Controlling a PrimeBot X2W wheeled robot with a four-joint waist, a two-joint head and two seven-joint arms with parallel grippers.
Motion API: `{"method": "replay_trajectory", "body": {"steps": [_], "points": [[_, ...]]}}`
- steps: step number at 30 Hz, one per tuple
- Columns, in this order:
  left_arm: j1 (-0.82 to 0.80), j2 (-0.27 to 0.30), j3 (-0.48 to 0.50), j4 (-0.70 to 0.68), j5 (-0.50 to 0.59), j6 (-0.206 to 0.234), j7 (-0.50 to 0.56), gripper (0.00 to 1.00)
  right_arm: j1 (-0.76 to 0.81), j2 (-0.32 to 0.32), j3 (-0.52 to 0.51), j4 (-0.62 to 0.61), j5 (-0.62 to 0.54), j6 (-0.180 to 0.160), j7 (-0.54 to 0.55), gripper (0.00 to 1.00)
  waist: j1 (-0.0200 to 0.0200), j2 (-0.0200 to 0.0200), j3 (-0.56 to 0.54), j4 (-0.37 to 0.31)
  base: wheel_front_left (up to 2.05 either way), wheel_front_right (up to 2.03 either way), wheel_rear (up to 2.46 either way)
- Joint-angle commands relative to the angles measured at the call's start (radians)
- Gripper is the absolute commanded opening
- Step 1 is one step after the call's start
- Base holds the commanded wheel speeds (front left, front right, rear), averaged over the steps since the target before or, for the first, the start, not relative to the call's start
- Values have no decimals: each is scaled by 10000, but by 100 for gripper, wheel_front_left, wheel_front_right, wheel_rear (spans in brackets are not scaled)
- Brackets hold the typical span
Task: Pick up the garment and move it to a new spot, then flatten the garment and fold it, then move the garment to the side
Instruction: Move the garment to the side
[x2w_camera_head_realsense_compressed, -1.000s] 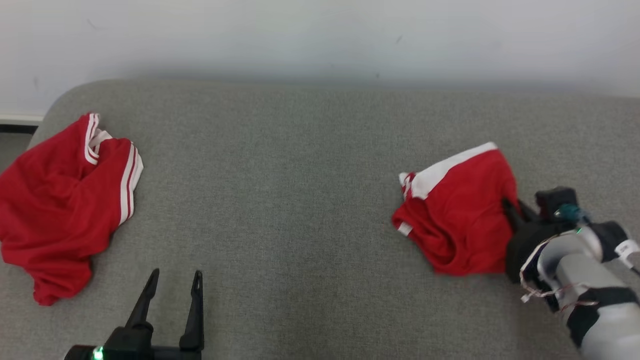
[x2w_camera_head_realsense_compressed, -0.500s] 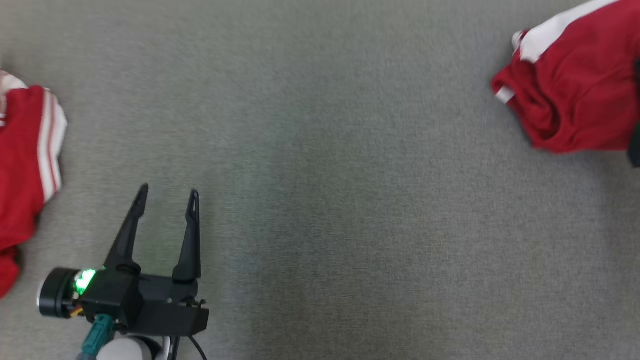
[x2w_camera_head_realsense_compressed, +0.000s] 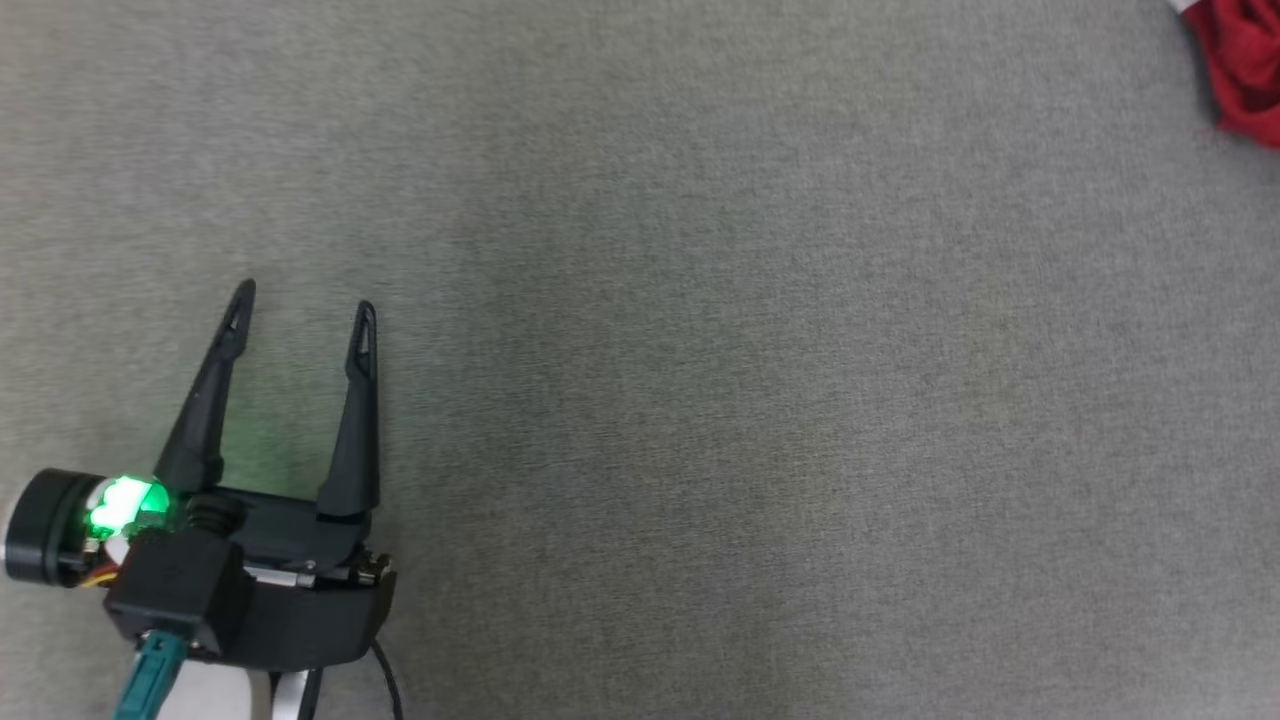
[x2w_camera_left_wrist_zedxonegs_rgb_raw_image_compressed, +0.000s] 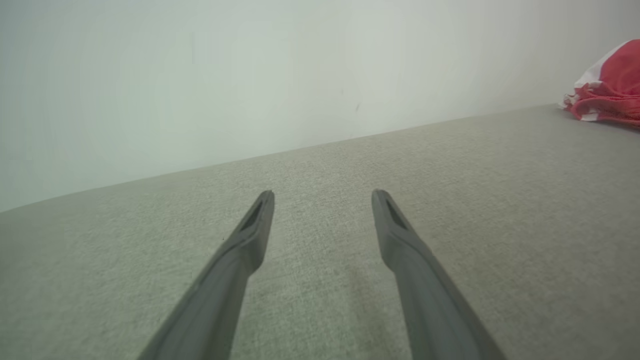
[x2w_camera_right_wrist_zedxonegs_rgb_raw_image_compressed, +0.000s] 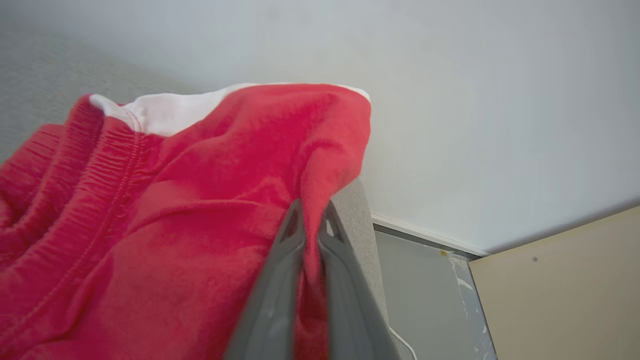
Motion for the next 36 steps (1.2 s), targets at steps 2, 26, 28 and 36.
{"method": "replay_trajectory", "body": {"steps": [2, 26, 28, 36], "points": [[-123, 148, 77, -303, 71, 65, -34, 100, -276, -273, -48, -219, -10, -30, 103, 0, -3, -3, 729, -635, 0, 0, 0], [223, 144, 180, -160, -137, 384, -23, 100, -506, -161, -1182, -421, -1180, -28, -494, 100, -3, -3, 295, -512, 0, 0, 0], [354, 109, 225, -76, -153, 419, -26, 100, -356, 47, -1252, -525, -1113, -28, -710, 100, -3, -3, -46, -460, 0, 0, 0], [1256, -63, 535, 497, -347, 503, -34, 100, 805, 1602, -1536, -1132, -1036, -28, -1546, 100, -3, -3, -1941, -2, 0, 0, 0]]}}
